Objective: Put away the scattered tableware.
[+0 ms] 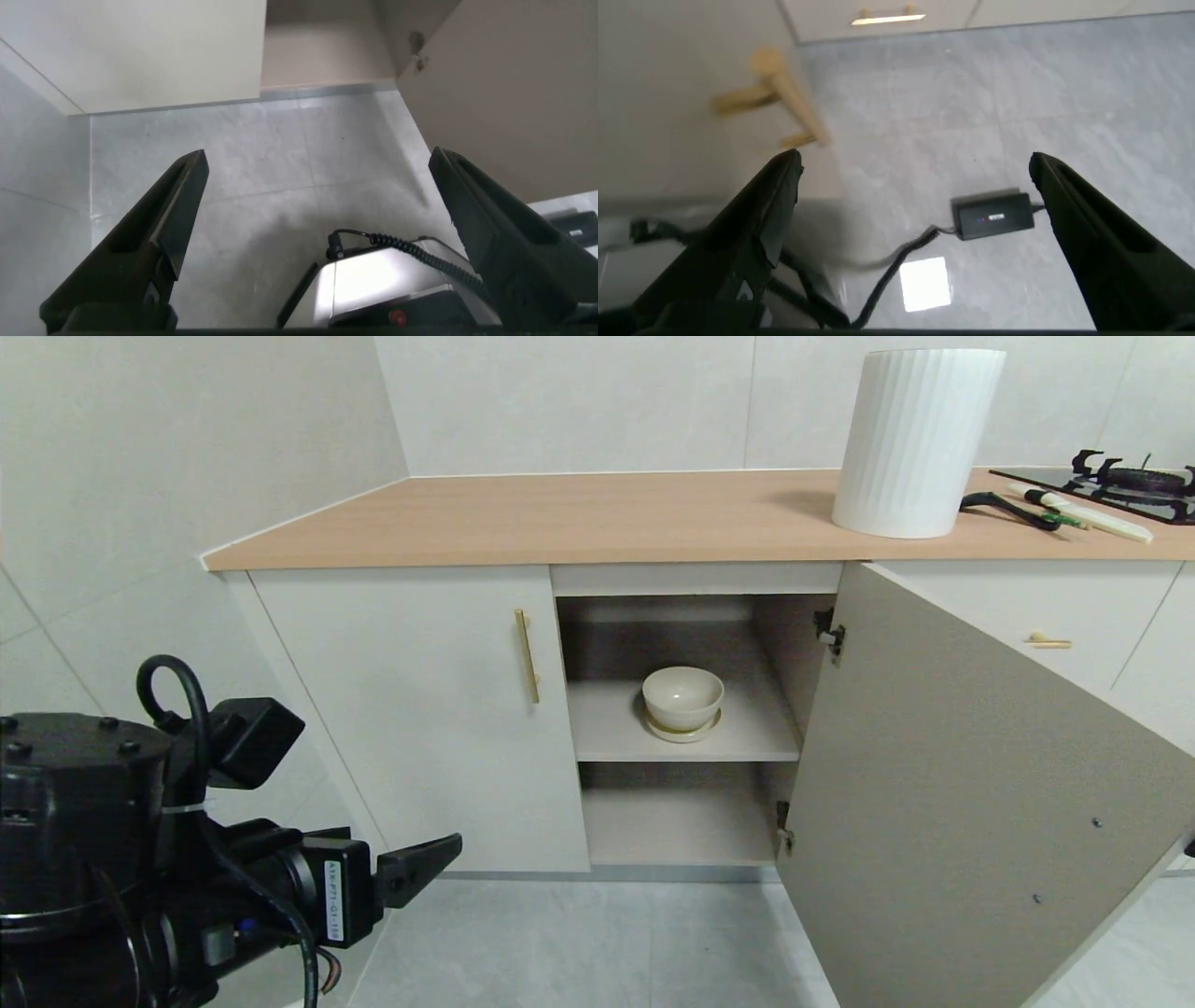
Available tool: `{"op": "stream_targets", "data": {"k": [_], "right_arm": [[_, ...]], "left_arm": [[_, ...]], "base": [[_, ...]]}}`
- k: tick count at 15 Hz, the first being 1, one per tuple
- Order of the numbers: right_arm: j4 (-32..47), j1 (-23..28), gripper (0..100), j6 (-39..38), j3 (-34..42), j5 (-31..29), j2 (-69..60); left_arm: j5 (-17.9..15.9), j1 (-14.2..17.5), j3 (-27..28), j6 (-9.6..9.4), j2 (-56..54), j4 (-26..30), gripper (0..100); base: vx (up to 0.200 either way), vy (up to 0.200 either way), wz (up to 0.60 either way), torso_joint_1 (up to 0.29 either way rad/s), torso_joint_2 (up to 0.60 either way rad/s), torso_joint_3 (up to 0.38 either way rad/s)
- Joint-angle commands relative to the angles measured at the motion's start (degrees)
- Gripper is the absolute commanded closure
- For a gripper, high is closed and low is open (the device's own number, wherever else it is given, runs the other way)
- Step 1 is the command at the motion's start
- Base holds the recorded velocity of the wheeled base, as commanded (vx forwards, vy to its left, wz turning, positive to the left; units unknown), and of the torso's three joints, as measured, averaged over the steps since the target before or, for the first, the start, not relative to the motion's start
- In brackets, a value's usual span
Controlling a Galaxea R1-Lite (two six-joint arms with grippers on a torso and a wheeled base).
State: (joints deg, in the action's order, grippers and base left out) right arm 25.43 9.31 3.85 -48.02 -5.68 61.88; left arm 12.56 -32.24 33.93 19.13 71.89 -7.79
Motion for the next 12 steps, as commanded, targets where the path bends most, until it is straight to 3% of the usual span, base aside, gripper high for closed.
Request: {"op": "stream_targets", "data": {"k": [1,7,12], "right_arm": [[-0.6,3.0,0,0.0,-0.4,0.1,1.8],[-6.8,3.3,0,-0.5,1.8,1.0,9.0],[-11.7,2.4,0,-3.9,3.6,7.9,11.3]], "left_arm": [[0.0,0.0,0.0,0.03,0.0,0.0,0],[0.0,0.0,0.0,0.03,0.0,0.0,0],[0.0,0.0,0.0,0.03,0.0,0.0,0]], "base": [[0.000,0.000,0.00,0.000,0.00,0.000],[0.000,0.000,0.00,0.000,0.00,0.000],[0.000,0.000,0.00,0.000,0.00,0.000]]}}
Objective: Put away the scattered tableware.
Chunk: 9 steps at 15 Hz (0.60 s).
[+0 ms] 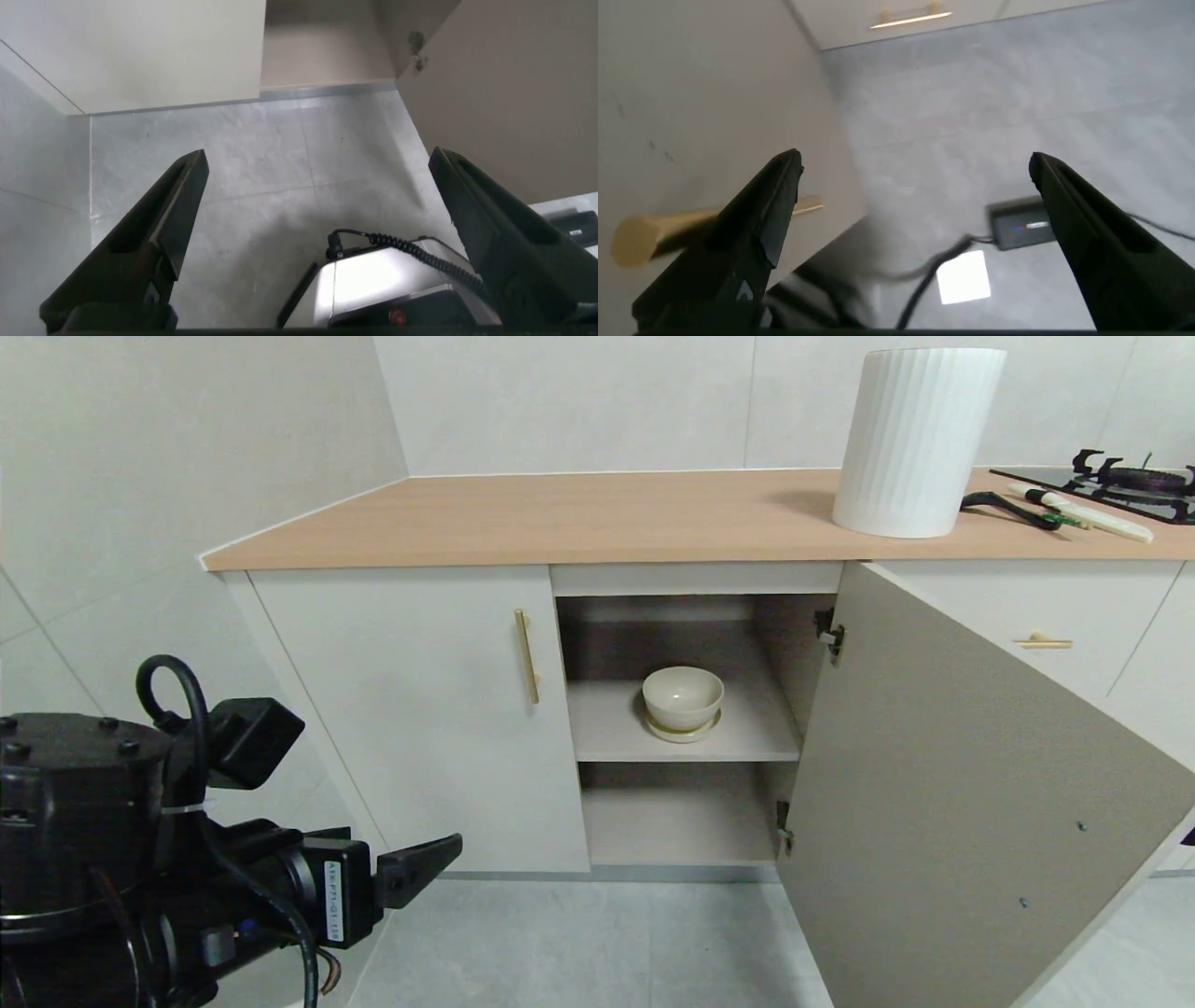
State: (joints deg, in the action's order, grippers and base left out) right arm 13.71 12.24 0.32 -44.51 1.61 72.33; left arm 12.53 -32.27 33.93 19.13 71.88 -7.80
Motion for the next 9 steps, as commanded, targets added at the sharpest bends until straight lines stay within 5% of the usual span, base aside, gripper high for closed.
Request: {"op": "stream_targets", "data": {"k": [1,9], "right_arm": [[0.0,-1.4,0,-0.8,0.1,1.3,0.8],[-0.2,-20.3,0,-13.1,2.1,1.8,0.0]], "left_arm": [[0.0,0.0,0.0,0.03,0.0,0.0,0],[0.0,0.0,0.0,0.03,-0.2,0.0,0]], "base": [[0.000,0.000,0.00,0.000,0.00,0.000],[0.000,0.000,0.00,0.000,0.00,0.000]]}}
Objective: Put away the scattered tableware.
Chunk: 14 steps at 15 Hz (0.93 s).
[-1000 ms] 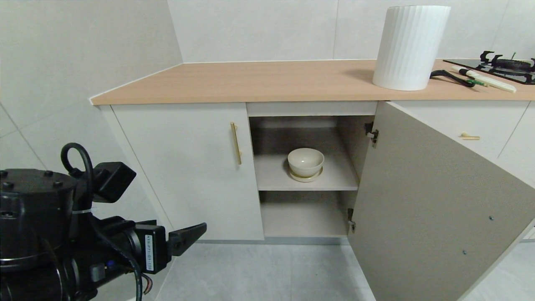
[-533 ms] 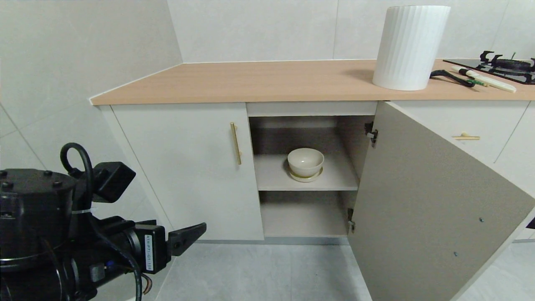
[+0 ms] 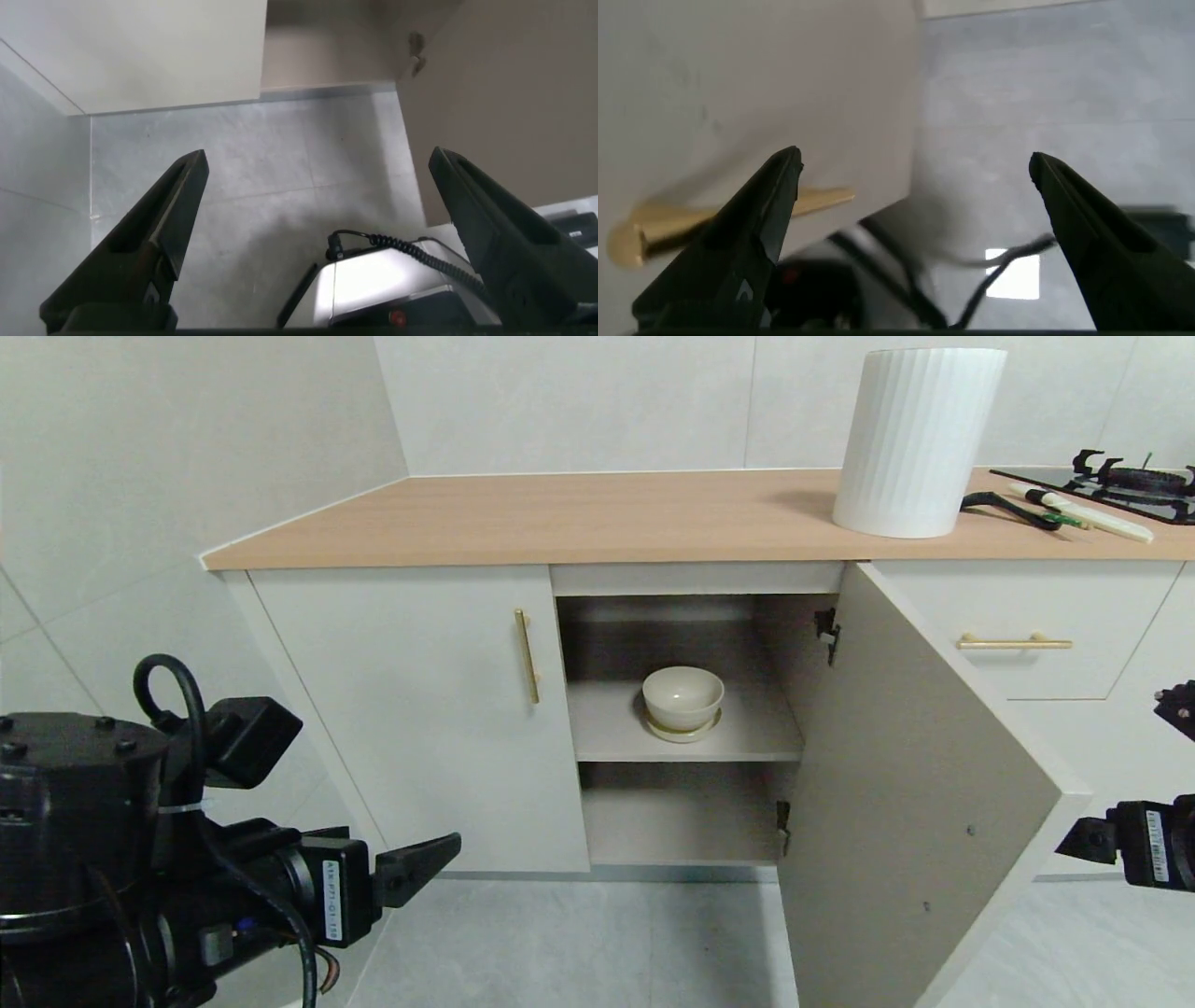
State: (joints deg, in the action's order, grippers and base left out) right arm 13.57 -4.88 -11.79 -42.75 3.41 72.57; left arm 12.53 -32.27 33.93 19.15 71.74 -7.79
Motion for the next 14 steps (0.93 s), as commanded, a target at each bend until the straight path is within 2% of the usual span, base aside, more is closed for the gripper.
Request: {"op": "stream_targets", "data": {"k": [1,7,14], "right_arm": [[-0.8,-5.1,0,-2.4,0.7,0.0,-0.1],[-13.2,-10.4,0,-7.7,5.8,-0.4,2.8],[-18.6,-12.3,0,-13.2,5.5,-0.4,6.8]], "left_arm": [[0.0,0.0,0.0,0.01,-0.1,0.0,0],[0.0,0.0,0.0,-0.08,0.0,0.0,0],[0.0,-0.1,0.0,0.01,-0.1,0.0,0]], "base": [[0.000,0.000,0.00,0.000,0.00,0.000],[0.000,0.000,0.00,0.000,0.00,0.000],[0.000,0.000,0.00,0.000,0.00,0.000]]}}
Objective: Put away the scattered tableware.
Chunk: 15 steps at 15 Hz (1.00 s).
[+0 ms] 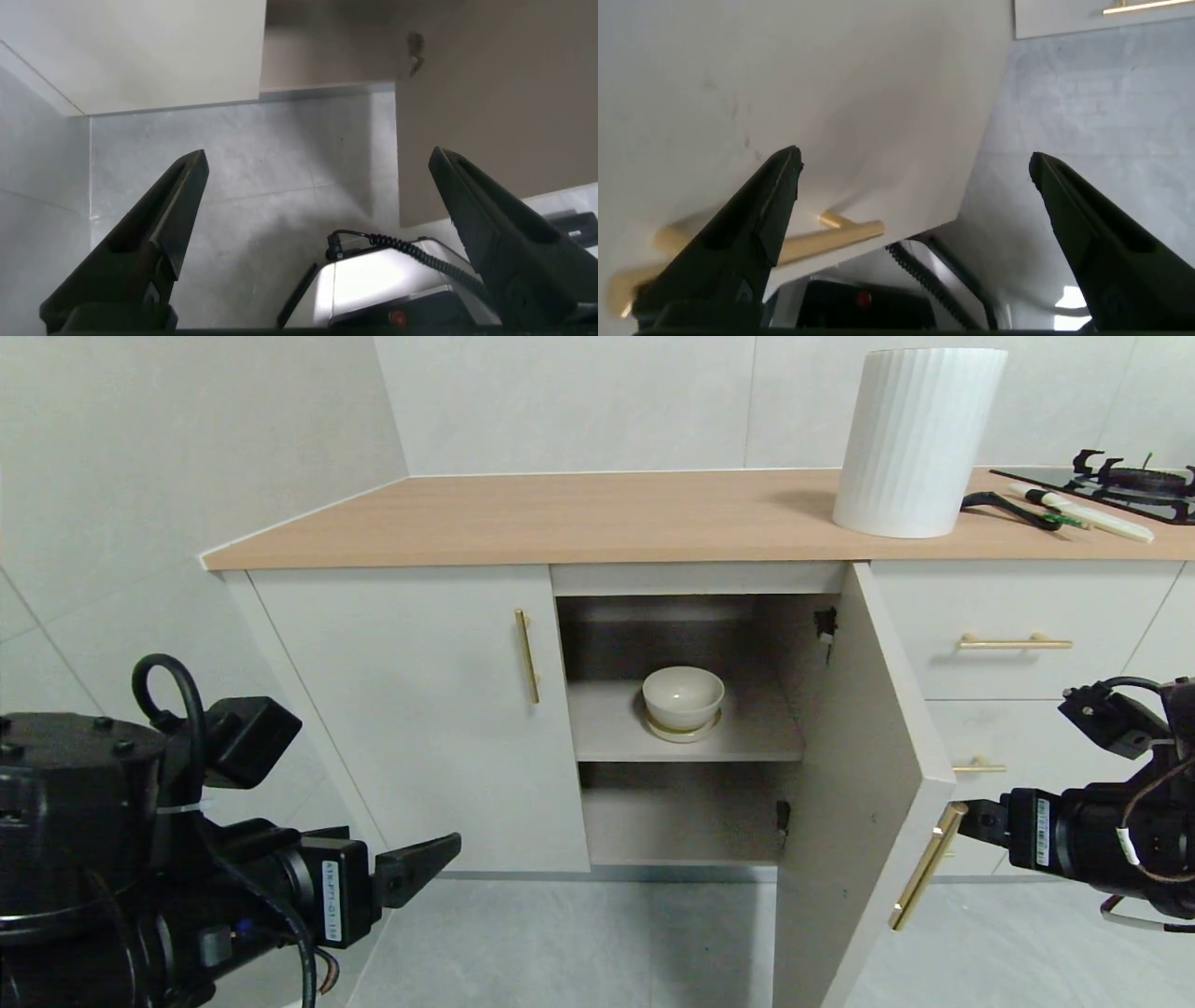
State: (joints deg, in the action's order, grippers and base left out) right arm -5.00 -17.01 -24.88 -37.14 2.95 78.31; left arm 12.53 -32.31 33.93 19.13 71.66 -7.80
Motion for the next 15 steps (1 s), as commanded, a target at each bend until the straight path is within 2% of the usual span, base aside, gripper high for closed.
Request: {"op": "stream_targets", "data": {"k": [1,4,8,15], "right_arm": [[-0.9,-1.0,0,-0.1,-0.3,0.1,1.4],[-5.5,-5.7,0,0.1,-1.3,-0.4,5.4],[-11.3,-5.9,0,0.7,-3.8,-0.8,13.1],[-11.6,-7.9,0,2.7,-14.4,0.0,22.0]], "left_arm": [[0.0,0.0,0.1,0.03,-0.2,0.0,0],[0.0,0.0,0.1,-0.05,-0.6,0.0,0],[0.1,0.0,0.2,-0.14,-1.4,0.0,0],[0.1,0.0,0.2,-0.05,-1.6,-0.1,0]], "base": [[0.000,0.000,0.00,0.000,0.00,0.000],[0.000,0.000,0.00,0.000,0.00,0.000],[0.000,0.000,0.00,0.000,0.00,0.000],[0.000,0.000,0.00,0.000,0.00,0.000]]}}
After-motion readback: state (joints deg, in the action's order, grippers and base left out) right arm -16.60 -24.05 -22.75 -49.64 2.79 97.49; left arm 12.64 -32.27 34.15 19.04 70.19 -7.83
